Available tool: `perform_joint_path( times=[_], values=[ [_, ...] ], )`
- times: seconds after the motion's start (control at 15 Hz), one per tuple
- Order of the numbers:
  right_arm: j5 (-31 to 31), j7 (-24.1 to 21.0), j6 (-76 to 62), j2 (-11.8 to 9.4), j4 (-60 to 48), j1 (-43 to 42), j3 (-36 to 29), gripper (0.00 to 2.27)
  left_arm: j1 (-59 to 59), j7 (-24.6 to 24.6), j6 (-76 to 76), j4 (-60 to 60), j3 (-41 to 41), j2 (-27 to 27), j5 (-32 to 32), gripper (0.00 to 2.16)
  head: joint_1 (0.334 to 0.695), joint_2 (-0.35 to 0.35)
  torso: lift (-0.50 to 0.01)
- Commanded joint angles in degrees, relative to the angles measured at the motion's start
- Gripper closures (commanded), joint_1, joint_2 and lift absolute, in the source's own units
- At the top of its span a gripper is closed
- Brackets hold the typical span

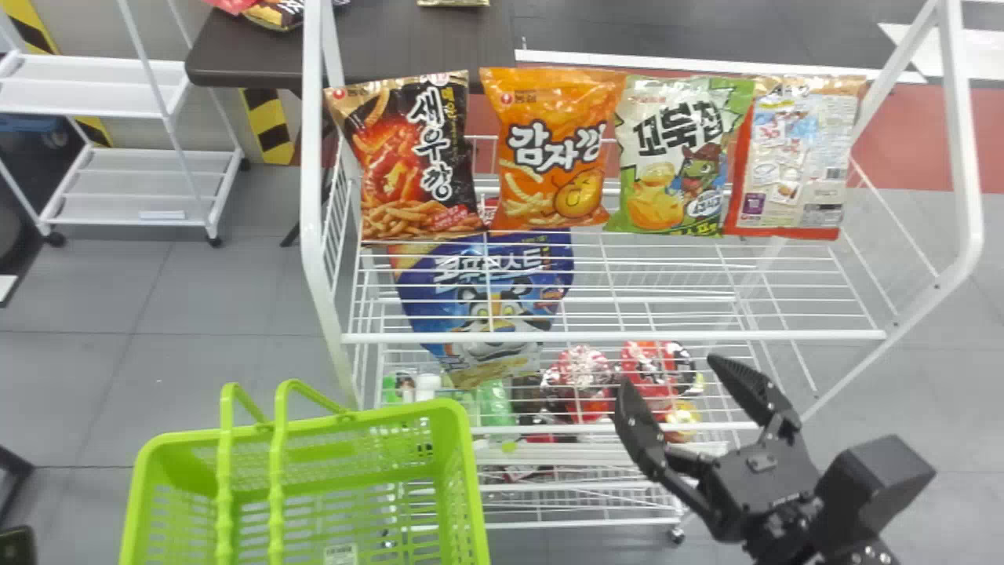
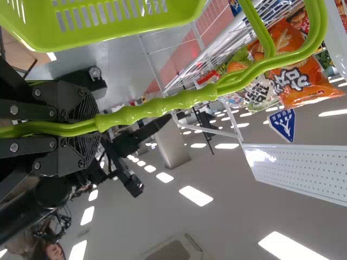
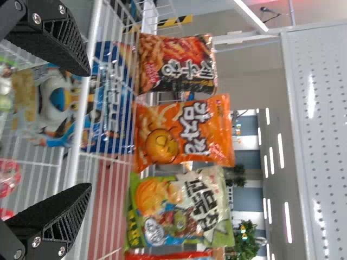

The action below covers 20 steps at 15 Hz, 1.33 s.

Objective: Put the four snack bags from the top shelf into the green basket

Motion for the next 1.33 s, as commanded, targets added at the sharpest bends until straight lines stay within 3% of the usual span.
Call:
perform_joint_path(
  times=[0.0, 0.33, 0.8, 1.27],
  values=[
    [-0.9, -1.4, 3.6, 0.6, 0.6, -5.6, 2.7, 0.08, 0.0, -0.6, 0.8, -0.2, 0.1, 0.7, 0.0, 2.15, 0.695, -0.011, 0.000],
    [-2.4, -3.4, 12.7, 0.6, 12.6, -24.6, 6.9, 0.08, 0.0, -0.6, 1.1, -0.2, 0.9, 2.3, 1.9, 2.15, 0.695, 0.069, 0.000],
    [-14.0, -1.1, 11.8, 0.6, 34.3, -44.6, 14.7, 0.08, -0.9, -0.6, 1.5, 0.7, 1.4, 4.4, 3.5, 2.15, 0.695, 0.197, 0.000],
    [-13.5, -3.3, 4.3, 0.6, 58.0, -60.9, 20.4, 0.08, -2.9, -0.6, 1.7, 3.1, 1.4, 5.2, 4.1, 2.15, 0.695, 0.249, 0.000]
  ],
)
